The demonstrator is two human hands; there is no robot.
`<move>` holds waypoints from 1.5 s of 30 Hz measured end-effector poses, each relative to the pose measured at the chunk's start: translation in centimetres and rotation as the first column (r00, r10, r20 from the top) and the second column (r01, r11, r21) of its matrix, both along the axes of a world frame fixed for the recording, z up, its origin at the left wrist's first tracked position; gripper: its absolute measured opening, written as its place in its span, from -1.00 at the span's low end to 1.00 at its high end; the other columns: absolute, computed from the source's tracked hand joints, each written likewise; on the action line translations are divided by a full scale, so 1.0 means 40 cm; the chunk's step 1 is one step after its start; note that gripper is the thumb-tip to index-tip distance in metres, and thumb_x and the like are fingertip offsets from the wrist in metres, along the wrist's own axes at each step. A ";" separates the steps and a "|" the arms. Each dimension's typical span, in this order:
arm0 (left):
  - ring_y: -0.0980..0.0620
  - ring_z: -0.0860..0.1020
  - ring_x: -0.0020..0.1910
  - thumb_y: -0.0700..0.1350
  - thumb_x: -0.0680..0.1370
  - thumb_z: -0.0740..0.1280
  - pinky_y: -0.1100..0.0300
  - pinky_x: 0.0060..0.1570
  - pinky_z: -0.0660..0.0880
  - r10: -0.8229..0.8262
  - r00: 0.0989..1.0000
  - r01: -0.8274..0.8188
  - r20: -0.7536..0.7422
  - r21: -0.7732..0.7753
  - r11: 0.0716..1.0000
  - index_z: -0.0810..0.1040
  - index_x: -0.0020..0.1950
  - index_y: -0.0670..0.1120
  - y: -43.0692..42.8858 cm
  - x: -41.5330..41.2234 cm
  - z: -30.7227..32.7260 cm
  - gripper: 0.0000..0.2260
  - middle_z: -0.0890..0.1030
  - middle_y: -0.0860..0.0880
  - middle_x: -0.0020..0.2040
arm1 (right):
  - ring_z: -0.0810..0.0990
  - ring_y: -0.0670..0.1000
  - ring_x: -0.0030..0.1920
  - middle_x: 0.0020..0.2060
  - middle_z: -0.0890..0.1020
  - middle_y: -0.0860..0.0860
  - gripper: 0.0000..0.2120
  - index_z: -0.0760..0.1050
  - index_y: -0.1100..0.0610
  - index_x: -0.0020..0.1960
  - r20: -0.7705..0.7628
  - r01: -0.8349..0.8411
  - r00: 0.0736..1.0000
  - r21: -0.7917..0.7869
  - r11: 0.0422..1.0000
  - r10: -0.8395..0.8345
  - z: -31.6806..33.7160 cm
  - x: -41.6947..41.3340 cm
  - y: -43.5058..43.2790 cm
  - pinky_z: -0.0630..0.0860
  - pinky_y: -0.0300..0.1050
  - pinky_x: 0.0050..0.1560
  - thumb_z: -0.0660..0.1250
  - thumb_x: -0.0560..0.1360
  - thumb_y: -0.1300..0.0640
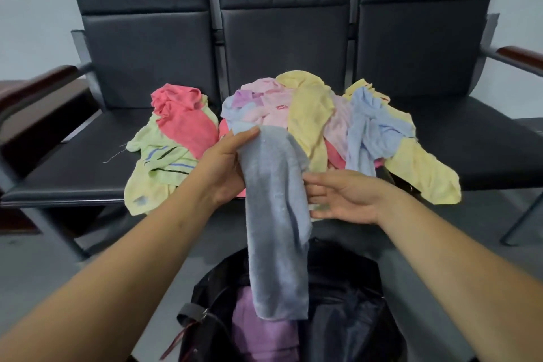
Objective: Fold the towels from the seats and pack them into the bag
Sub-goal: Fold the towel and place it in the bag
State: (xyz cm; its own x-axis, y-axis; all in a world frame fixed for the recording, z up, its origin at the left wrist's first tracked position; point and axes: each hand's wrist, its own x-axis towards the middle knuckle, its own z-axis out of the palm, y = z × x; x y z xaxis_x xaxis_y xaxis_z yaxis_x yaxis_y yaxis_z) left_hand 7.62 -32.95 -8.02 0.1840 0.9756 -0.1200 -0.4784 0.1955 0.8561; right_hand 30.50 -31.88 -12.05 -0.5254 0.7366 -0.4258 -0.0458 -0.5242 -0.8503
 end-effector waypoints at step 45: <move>-0.13 0.64 -0.08 -0.04 0.52 0.46 -0.04 -0.01 0.58 0.067 0.711 0.069 -0.700 0.163 0.984 0.68 0.04 -0.21 0.029 -0.072 -0.099 -0.75 0.70 -0.27 -0.04 | 0.67 0.11 0.01 -0.04 0.71 0.13 -0.79 0.60 0.22 0.11 -0.031 0.386 0.922 0.123 0.914 -0.385 0.022 0.025 0.034 0.59 0.10 0.13 0.45 0.49 0.25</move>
